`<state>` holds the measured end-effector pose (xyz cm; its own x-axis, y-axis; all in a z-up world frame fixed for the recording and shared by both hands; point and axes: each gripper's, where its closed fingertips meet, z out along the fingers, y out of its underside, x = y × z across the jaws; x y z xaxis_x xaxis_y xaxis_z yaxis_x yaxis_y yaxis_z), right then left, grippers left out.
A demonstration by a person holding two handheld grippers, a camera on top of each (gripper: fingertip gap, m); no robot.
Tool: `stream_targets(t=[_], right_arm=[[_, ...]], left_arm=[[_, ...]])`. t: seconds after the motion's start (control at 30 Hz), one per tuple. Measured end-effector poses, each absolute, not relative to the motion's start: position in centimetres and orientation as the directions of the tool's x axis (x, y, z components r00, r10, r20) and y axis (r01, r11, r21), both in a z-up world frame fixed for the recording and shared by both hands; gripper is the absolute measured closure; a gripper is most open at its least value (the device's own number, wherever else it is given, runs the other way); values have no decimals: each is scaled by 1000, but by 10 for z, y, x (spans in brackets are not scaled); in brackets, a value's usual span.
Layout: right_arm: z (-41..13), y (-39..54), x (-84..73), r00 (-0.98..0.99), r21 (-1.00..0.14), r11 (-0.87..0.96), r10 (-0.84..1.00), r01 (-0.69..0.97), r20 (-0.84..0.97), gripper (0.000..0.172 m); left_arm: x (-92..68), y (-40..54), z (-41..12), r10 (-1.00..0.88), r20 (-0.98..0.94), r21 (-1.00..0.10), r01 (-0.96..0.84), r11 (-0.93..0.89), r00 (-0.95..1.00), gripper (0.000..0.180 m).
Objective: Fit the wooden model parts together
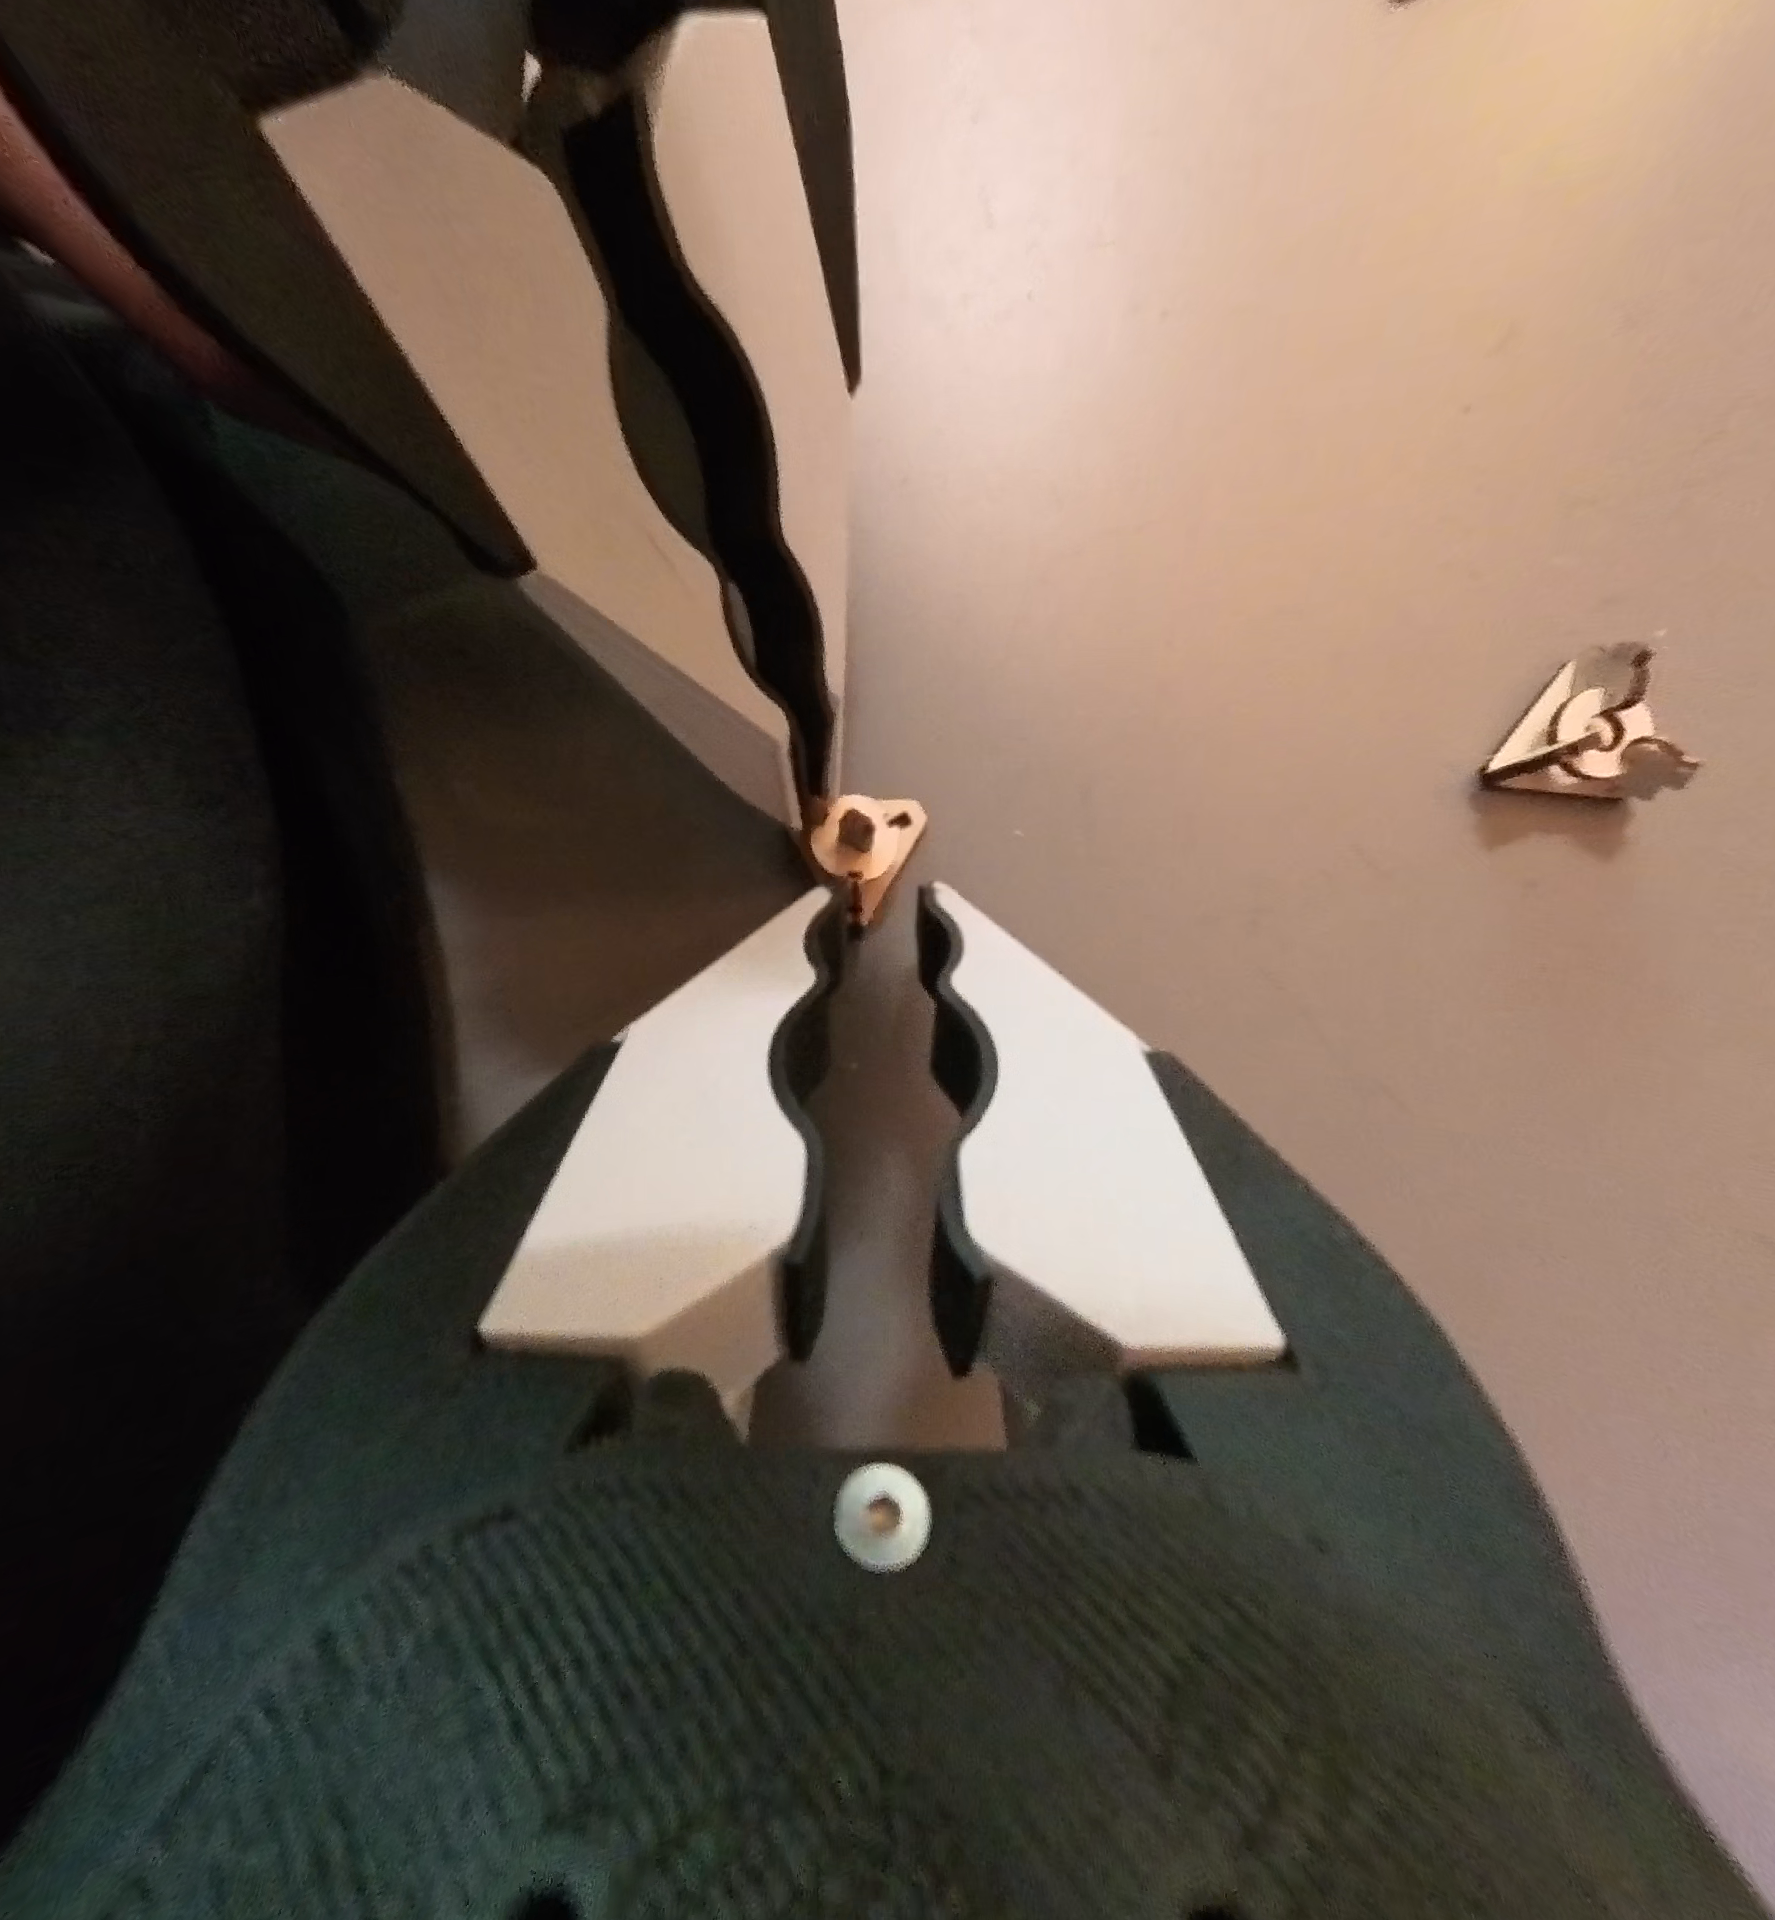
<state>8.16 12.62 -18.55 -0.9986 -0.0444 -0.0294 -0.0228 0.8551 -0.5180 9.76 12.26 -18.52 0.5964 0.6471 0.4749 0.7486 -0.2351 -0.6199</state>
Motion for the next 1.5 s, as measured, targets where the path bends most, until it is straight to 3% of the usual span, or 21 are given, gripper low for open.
stream_targets(t=[0.1,0.63,0.87,1.0,1.13,1.3,1.4,1.5], right_arm=[[-187,126,87,-997,-506,862,-66,-32,-49,170],[-189,124,88,-989,-397,917,-85,-30,-122,171],[-189,124,88,-994,-422,907,-60,-15,-94,171],[-188,122,87,-998,-496,868,-32,0,-55,170],[-180,119,81,-987,-591,792,82,149,-139,171],[-141,115,67,-886,-728,510,193,458,-422,170],[-104,112,68,-686,-650,258,83,715,-723,171],[-92,115,78,-583,-577,184,-28,796,-812,171]], left_arm=[[97,123,-185,648,470,-624,744,-237,600,177],[97,122,-186,647,512,-587,780,-216,565,178],[99,122,-187,640,518,-620,765,-176,567,174],[98,121,-185,636,512,-630,756,-179,578,174],[102,124,-166,553,611,-636,767,-84,567,146],[91,100,-147,630,496,-778,628,17,597,140],[92,100,-136,622,442,-844,535,45,646,140],[100,107,-120,588,397,-893,444,71,705,137]])
